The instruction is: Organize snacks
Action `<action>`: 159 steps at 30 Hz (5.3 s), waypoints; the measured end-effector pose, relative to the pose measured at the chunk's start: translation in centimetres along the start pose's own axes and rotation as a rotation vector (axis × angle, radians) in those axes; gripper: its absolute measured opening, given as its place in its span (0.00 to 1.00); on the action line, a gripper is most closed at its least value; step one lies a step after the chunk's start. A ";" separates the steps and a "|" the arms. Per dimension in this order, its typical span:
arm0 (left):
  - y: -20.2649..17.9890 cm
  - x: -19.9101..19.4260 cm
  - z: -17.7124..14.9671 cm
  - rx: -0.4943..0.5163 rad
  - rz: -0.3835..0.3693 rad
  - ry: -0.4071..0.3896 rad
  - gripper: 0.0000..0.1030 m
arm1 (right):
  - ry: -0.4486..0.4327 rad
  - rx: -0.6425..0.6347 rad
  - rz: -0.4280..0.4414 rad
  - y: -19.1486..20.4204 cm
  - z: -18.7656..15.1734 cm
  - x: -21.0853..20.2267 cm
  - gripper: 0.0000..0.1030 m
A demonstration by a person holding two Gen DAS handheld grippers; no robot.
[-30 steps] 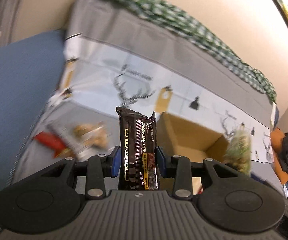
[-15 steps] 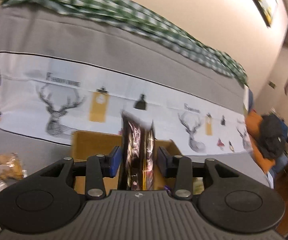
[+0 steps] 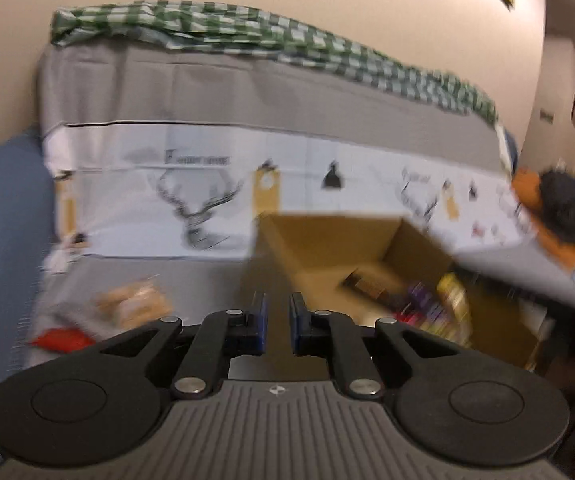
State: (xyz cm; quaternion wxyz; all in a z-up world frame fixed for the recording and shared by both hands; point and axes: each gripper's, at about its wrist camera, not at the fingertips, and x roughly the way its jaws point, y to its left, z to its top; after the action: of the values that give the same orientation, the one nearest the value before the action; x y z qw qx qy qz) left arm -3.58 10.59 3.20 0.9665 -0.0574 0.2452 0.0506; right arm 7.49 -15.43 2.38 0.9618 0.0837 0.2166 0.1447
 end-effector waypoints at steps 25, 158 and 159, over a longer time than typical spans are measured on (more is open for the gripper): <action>11.3 3.0 -5.9 -0.630 0.160 -0.030 0.12 | 0.093 -0.127 0.338 7.6 -2.8 -3.4 0.42; 10.6 5.3 -6.6 -0.232 0.160 0.427 0.46 | 0.582 -0.392 0.521 15.7 -12.7 -1.2 0.59; 10.6 5.3 -6.6 -0.233 0.160 0.428 0.46 | 0.583 -0.392 0.521 15.7 -12.7 -1.1 0.59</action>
State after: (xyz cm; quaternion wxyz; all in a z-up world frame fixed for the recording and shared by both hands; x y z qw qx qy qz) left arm -3.39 20.58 -6.00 0.8723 -0.1581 0.4406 0.1414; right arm -2.91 0.27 -5.03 0.7896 -0.0930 0.4190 0.4386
